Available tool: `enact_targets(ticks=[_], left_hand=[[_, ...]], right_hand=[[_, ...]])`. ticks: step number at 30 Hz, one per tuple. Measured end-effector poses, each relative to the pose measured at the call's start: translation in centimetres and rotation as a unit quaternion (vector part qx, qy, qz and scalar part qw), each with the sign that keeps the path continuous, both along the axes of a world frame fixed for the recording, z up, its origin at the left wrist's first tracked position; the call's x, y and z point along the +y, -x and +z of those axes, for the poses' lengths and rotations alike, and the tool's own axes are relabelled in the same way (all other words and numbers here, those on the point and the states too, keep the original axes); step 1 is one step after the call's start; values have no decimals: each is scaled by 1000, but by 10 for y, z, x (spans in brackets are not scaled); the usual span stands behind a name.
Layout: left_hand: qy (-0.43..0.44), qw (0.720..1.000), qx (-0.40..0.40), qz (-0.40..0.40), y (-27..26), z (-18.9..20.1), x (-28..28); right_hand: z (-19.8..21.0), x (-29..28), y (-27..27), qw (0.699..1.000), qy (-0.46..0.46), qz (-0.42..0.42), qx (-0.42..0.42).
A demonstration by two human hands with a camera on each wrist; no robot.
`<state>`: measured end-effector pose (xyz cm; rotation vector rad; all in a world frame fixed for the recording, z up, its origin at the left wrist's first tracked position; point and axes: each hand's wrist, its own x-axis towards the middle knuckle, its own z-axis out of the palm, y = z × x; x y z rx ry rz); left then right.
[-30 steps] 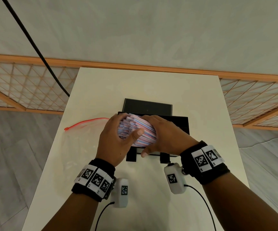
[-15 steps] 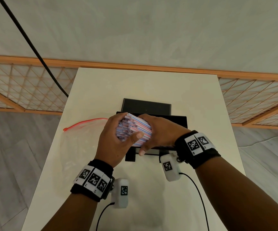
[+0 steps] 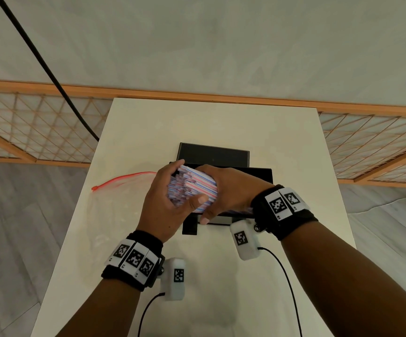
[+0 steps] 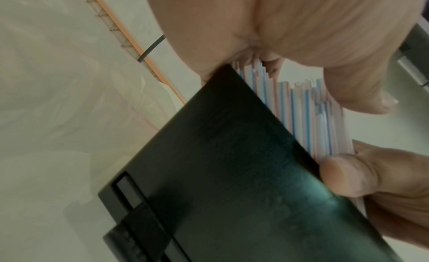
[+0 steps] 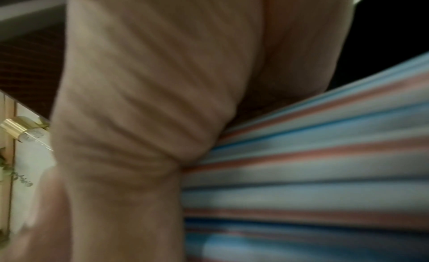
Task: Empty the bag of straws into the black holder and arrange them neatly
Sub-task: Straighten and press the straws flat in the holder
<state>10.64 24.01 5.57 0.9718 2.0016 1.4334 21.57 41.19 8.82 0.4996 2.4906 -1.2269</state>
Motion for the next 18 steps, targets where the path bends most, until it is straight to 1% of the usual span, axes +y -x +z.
enact_targets(ticks=[6,10,13,18], left_hand=[[-7,1000,-6,3,0,-1,0],[14,1000,21,-1,3,-2,0],[19,999,28,0,3,-1,1],[15,999,28,-4,3,0,1]], right_hand=[[3,1,5,999,-34,25,-6],[1,0,4,1000,1,17,-8],[2,1,6,1000,4,19,-18],[9,-1,14,995,-82,50,-31]])
